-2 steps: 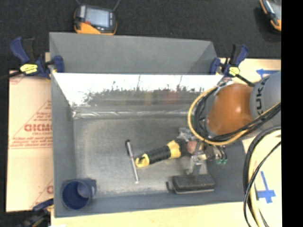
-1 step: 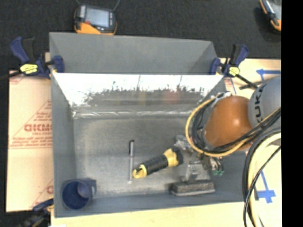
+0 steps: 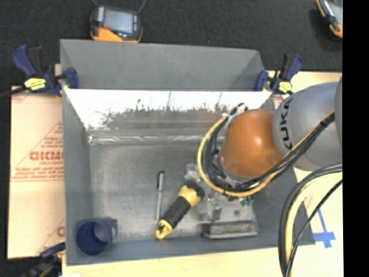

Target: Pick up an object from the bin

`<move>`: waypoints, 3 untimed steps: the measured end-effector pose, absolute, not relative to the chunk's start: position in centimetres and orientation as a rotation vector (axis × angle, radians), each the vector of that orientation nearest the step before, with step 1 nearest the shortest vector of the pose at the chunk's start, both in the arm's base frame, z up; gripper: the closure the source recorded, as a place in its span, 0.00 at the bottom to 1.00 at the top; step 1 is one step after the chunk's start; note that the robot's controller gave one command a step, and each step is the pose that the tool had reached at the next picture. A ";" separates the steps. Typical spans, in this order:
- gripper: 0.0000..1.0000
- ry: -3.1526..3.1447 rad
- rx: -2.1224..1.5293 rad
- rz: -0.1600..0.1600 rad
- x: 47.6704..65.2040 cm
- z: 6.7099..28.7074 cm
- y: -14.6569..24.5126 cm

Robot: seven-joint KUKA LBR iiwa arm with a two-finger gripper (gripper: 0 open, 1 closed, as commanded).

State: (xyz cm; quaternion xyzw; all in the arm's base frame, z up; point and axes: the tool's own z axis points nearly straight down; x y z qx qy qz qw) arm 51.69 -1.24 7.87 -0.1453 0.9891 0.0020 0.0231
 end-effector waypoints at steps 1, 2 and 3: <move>0.00 3.071 -0.359 0.011 52.2 7.5 0.0; 0.00 3.082 -0.270 0.008 52.1 7.3 0.8; 0.00 3.039 -0.554 0.000 55.6 7.2 -1.5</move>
Offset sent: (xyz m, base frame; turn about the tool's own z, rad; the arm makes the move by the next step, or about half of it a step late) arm 0.0019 0.0577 -0.0087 -0.1347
